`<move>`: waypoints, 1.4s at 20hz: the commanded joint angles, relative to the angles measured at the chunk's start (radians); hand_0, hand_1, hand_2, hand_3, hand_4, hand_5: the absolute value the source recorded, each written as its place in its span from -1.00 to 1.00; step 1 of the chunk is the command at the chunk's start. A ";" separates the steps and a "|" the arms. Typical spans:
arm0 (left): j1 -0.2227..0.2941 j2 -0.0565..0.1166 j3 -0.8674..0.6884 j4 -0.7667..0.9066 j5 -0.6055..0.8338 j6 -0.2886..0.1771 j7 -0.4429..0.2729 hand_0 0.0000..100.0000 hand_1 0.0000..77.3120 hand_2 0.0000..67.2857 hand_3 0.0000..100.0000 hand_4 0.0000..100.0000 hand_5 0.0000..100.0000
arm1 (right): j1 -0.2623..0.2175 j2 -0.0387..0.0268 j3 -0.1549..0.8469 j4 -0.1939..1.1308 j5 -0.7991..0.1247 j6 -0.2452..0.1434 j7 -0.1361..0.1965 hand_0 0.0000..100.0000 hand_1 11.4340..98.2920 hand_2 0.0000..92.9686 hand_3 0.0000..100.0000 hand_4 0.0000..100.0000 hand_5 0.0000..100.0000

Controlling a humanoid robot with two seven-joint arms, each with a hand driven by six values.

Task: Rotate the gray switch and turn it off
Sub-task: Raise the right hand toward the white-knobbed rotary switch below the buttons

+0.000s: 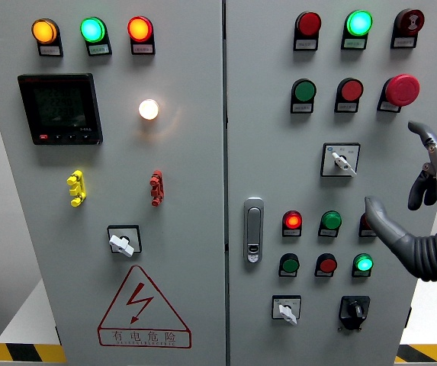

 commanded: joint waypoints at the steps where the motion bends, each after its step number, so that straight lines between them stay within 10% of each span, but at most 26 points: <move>1: 0.000 0.000 0.000 0.000 0.000 0.000 0.000 -1.00 -1.00 -0.61 -0.63 -0.81 -0.76 | 0.014 0.0000 0.040 0.001 -0.004 0.021 0.063 -0.28 -0.10 -0.81 0.66 0.59 0.67; 15: 0.000 0.000 0.000 0.000 0.000 0.000 0.000 -1.00 -1.00 -0.61 -0.63 -0.81 -0.76 | 0.064 0.0000 0.054 -0.028 -0.007 0.029 0.086 -0.46 -0.17 -0.86 0.65 0.59 0.65; 23: 0.000 0.000 0.000 0.000 0.000 0.000 0.000 -1.00 -1.00 -0.61 -0.63 -0.81 -0.76 | 0.104 0.0015 0.051 -0.101 -0.007 0.029 0.017 -1.00 -0.31 -0.44 0.64 0.59 0.64; 28: 0.000 0.000 0.000 0.000 0.000 0.000 -0.001 -1.00 -1.00 -0.61 -0.63 -0.81 -0.76 | 0.113 0.0030 0.045 -0.116 -0.001 0.021 -0.021 -1.00 -0.33 -0.15 0.64 0.59 0.63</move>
